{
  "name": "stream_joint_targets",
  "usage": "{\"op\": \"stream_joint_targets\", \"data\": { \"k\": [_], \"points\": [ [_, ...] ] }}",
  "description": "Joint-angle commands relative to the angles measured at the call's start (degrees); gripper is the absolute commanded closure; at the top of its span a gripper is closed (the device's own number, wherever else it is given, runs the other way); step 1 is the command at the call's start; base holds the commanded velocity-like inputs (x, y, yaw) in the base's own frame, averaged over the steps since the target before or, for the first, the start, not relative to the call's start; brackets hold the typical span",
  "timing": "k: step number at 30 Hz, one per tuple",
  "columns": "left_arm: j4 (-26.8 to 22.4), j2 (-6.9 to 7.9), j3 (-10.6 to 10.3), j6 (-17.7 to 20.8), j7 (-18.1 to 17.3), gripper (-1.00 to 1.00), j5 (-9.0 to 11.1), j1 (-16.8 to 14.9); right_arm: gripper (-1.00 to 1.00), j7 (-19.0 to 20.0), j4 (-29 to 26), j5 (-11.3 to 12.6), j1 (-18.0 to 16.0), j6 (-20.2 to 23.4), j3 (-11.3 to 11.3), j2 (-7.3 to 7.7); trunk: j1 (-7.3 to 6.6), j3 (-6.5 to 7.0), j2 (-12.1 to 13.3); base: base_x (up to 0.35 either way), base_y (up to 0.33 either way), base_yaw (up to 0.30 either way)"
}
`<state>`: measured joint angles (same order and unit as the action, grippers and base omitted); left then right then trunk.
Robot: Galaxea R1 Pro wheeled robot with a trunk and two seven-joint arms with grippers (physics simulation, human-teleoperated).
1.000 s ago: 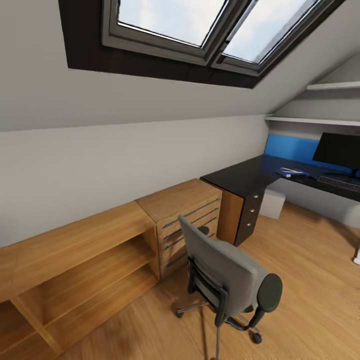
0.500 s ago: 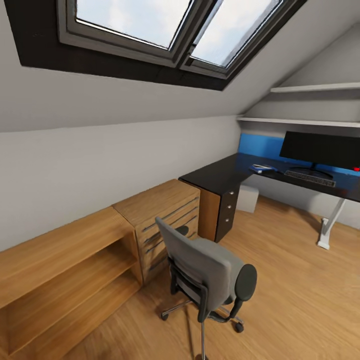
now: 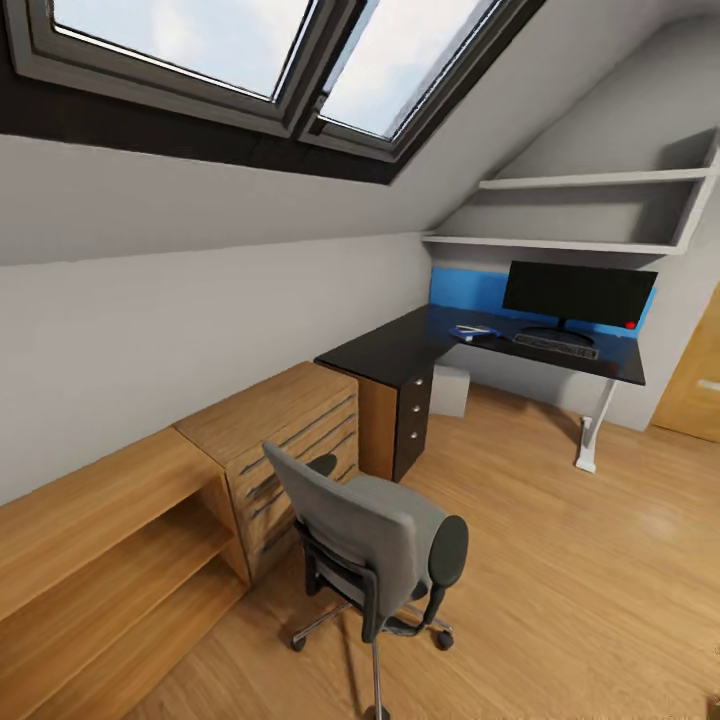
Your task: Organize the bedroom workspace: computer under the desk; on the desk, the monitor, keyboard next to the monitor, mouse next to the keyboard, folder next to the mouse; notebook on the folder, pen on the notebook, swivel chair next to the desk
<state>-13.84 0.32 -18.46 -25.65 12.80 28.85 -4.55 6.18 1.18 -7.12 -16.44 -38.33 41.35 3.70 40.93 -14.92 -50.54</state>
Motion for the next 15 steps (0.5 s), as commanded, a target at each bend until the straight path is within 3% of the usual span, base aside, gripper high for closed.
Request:
{"op": "stream_joint_targets", "data": {
  "k": [1,4,15],
  "points": [
    [0.0,0.03,-0.5,0.4,0.5,-1.0,0.2,0.0,-1.0,0.1,0.1,-0.5,-0.1,-0.3,-0.5,-0.01,0.01,-0.05,-0.1,0.0,0.034,-0.296],
    [0.0,0.03,-0.5,3.8,0.5,-1.0,0.2,0.0,-1.0,0.1,0.1,-0.5,-0.1,-0.3,-0.5,-0.01,0.01,0.02,-0.1,0.0,0.172,-0.296],
    [0.0,0.03,-0.5,5.0,0.5,-1.0,0.2,0.0,-1.0,-0.7,0.1,-0.5,-0.1,-0.2,-0.4,-0.08,0.01,0.3,-0.1,0.0,0.291,-0.296]
  ]
}}
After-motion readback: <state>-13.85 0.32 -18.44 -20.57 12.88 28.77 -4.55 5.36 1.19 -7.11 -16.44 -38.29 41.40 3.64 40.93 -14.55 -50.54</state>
